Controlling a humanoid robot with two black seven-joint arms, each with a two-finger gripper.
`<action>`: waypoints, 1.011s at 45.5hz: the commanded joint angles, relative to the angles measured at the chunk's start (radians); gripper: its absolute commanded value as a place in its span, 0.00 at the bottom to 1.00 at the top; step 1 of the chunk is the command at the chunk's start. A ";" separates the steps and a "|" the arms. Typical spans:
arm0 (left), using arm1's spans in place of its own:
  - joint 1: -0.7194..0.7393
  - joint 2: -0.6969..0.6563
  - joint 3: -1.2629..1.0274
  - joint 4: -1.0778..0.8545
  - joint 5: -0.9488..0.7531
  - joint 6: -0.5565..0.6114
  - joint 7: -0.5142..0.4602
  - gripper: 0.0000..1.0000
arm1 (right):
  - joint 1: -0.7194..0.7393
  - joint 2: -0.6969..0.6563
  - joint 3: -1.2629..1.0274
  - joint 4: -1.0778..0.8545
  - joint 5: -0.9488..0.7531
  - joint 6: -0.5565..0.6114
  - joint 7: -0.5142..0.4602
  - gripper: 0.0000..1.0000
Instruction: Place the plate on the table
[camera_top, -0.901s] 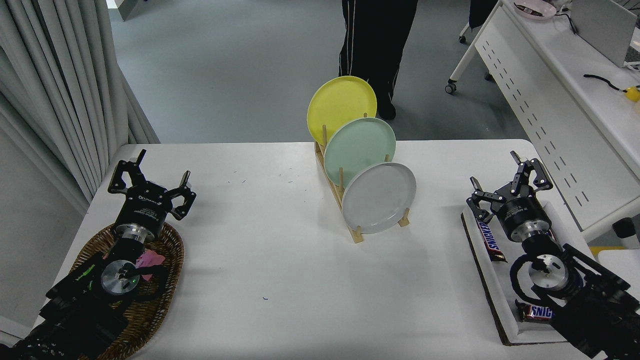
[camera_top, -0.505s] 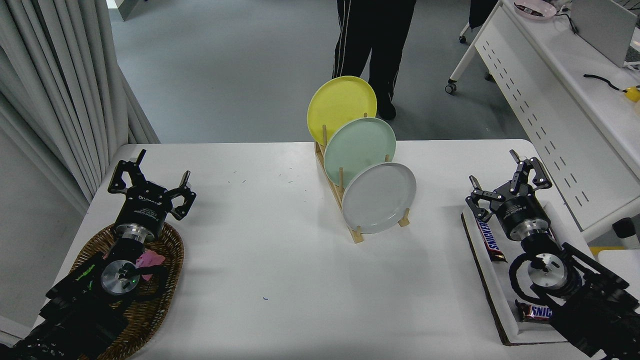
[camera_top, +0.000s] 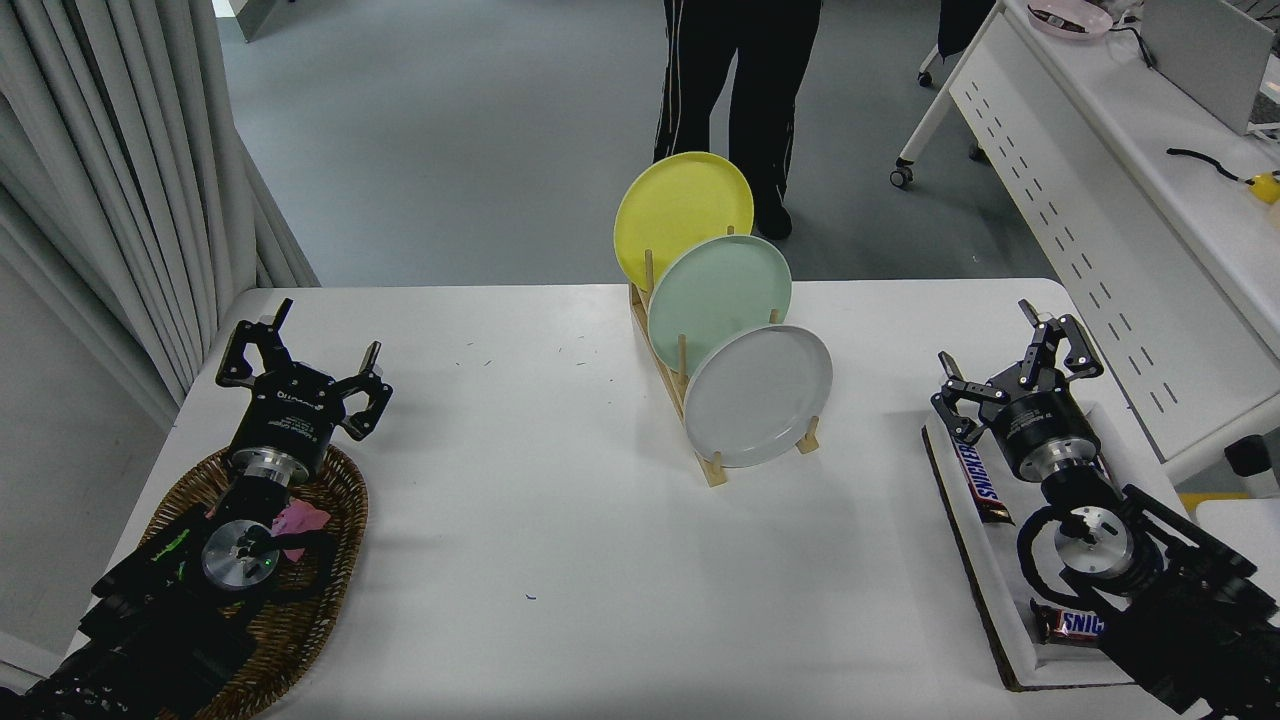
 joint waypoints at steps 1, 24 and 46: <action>0.000 0.000 0.000 0.000 0.000 0.000 -0.001 1.00 | 0.032 -0.055 -0.064 0.056 0.003 -0.004 -0.001 1.00; 0.000 0.000 0.000 0.000 0.000 0.000 0.000 1.00 | 0.280 -0.409 -0.679 0.407 0.008 -0.002 -0.001 1.00; 0.000 0.000 0.000 0.000 0.000 0.000 -0.001 1.00 | 0.639 -0.518 -1.112 0.687 0.009 -0.002 -0.003 1.00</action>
